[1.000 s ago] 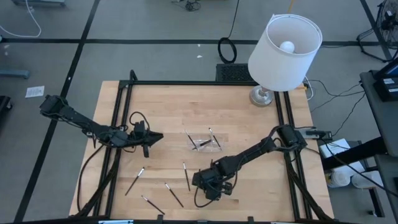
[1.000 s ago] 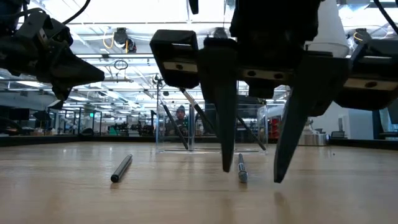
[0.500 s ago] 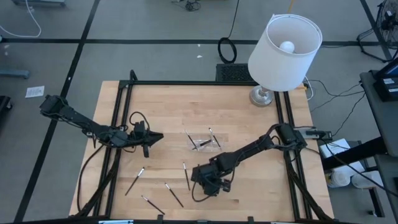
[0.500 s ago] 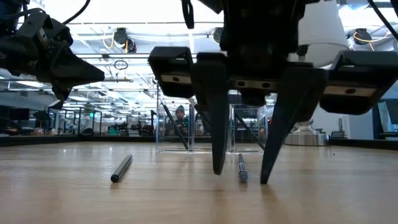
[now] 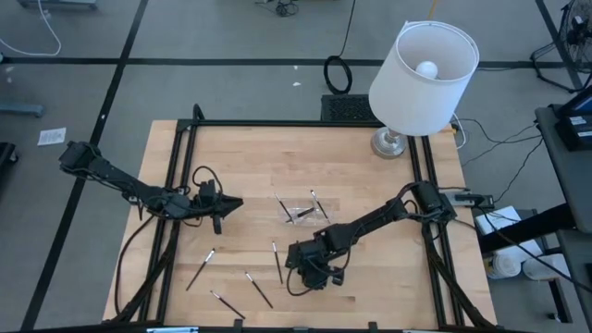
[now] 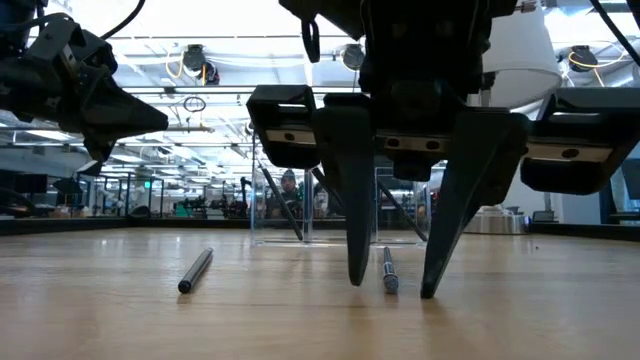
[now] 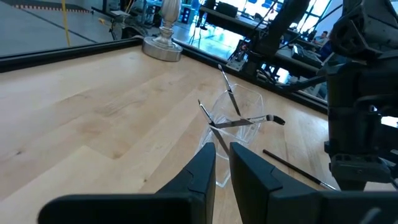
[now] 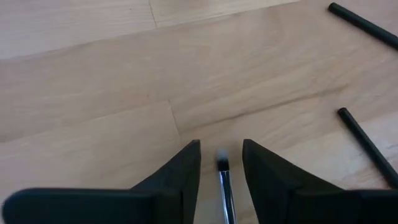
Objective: Pick & Place Makeup Supplies
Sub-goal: Put the makeup brush into the transparent organizer, then adjust the transparent organizer
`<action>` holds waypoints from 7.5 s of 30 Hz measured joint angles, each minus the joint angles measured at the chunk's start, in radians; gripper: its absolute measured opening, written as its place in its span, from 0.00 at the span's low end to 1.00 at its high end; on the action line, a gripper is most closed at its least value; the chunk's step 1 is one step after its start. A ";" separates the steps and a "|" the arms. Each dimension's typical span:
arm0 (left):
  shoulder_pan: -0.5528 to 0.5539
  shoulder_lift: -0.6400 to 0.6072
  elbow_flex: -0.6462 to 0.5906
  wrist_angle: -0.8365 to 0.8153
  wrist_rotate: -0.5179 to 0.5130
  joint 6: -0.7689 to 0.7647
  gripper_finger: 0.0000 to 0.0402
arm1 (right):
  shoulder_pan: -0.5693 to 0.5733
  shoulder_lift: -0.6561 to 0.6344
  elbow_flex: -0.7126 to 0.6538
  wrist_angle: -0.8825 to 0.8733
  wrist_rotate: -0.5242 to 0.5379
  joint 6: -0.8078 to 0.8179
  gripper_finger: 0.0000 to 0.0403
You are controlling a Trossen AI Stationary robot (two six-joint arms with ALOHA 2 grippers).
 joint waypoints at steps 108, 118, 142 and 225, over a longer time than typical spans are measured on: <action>0.000 0.000 0.000 -0.007 0.009 -0.017 0.13 | -0.218 -0.445 0.392 0.100 0.176 0.774 0.00; 0.000 0.000 0.000 -0.019 0.029 -0.019 0.13 | -0.403 -0.625 -0.165 0.637 0.032 0.945 0.00; 0.000 0.000 0.000 -0.023 0.016 -0.022 0.13 | -0.392 -0.801 -0.965 1.540 0.147 1.057 0.00; 0.000 0.009 0.000 0.074 0.233 0.092 0.13 | -0.313 -0.645 -1.031 1.536 0.451 0.942 0.31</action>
